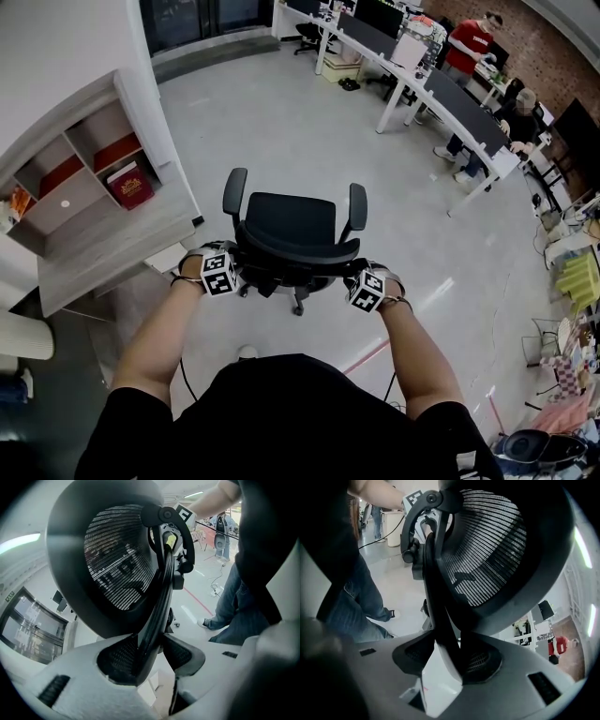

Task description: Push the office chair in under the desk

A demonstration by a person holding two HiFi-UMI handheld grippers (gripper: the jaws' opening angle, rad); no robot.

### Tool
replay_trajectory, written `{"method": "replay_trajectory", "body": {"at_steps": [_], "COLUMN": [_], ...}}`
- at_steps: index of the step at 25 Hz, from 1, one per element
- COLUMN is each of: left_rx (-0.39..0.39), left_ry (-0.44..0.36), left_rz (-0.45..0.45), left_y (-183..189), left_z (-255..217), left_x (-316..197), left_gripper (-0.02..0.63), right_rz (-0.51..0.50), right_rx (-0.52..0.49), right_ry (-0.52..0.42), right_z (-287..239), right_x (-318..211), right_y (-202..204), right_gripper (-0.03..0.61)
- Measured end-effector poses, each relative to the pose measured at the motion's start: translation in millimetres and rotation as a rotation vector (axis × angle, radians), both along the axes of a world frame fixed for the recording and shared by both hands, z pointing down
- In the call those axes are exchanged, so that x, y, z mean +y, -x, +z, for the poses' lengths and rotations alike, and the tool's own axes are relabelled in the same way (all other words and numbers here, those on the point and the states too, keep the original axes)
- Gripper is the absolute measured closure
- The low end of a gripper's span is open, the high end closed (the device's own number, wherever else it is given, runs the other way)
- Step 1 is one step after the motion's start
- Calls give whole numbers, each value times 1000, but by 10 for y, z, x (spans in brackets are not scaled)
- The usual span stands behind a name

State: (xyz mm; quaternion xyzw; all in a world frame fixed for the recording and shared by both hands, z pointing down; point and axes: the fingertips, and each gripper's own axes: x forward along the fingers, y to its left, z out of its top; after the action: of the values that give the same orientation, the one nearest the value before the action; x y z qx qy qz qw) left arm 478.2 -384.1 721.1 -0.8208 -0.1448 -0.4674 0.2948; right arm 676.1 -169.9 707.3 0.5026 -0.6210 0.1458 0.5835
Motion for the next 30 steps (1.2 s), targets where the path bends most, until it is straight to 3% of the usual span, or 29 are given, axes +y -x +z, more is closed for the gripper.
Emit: {"method": "replay_trajectory", "body": {"at_steps": [20,25,30], "left_rx": [-58,-106,-161], "left_ry": [3,-81,-104], "left_rz": [-40,13,-4], "left_y": [52,29,45], "left_z": [67,99,110], "left_x": [70,127,190], "left_gripper": [445,463,468], "right_rz": [-37,-67,-95], "right_rx": [-4,-10,-8], "right_ry": [-31,-51,-65], "right_z": [45,10,-7], "right_x": [59,121,132], "right_y": [-20,-89,-123], "right_gripper": [400,400,402]}}
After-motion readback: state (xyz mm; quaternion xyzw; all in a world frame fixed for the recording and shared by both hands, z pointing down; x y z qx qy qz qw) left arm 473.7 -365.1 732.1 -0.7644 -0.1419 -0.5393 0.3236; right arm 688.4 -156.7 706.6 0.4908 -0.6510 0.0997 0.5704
